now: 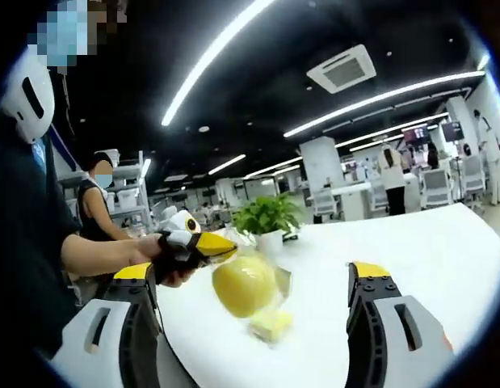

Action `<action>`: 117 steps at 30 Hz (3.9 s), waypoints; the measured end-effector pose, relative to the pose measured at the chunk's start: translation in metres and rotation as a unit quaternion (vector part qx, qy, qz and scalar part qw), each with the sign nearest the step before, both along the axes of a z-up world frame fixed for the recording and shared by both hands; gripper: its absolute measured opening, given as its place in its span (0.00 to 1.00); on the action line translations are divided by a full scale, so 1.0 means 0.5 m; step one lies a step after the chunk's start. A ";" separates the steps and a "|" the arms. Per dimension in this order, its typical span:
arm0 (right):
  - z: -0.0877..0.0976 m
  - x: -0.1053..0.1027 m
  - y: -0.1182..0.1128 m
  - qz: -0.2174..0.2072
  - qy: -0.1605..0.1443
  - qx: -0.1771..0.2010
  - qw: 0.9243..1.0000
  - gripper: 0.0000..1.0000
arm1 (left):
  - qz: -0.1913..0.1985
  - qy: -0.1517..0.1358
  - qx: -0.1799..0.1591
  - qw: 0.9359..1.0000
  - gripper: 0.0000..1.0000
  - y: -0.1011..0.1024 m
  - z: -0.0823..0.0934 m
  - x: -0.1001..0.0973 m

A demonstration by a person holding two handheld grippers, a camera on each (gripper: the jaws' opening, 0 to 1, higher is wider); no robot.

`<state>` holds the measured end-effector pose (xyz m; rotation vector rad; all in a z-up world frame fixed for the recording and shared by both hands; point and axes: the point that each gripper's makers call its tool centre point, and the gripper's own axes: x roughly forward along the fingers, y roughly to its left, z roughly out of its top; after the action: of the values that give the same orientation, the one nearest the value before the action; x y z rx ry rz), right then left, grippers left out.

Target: Compare the silicone blocks by pressing each to a similar depth, holding the contact briefly, and releasing to observe deformation and rebound differences across the visible hardness samples.

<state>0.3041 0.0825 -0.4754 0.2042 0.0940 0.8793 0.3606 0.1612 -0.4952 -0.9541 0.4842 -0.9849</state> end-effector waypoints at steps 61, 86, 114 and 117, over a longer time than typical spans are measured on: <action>0.008 0.016 -0.089 -0.053 -0.004 -0.033 0.998 0.72 | 0.040 -0.004 0.314 0.949 0.00 -0.102 -0.432 0.271; 0.005 -0.017 -0.094 -0.059 -0.014 -0.081 0.995 0.69 | 0.016 -0.009 0.345 0.938 0.12 -0.072 -0.411 0.224; 0.004 -0.030 -0.081 -0.045 -0.029 -0.092 0.994 0.68 | 0.018 -0.062 0.364 0.929 0.16 0.011 -0.350 0.139; -0.005 -0.019 -0.073 -0.041 -0.019 -0.082 0.996 0.68 | 0.024 -0.102 0.377 0.920 0.17 0.039 -0.310 0.139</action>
<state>0.2944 0.0461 -0.4779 0.0367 0.1209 0.7897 0.4299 0.1806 -0.6502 -0.1647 0.5960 -0.7427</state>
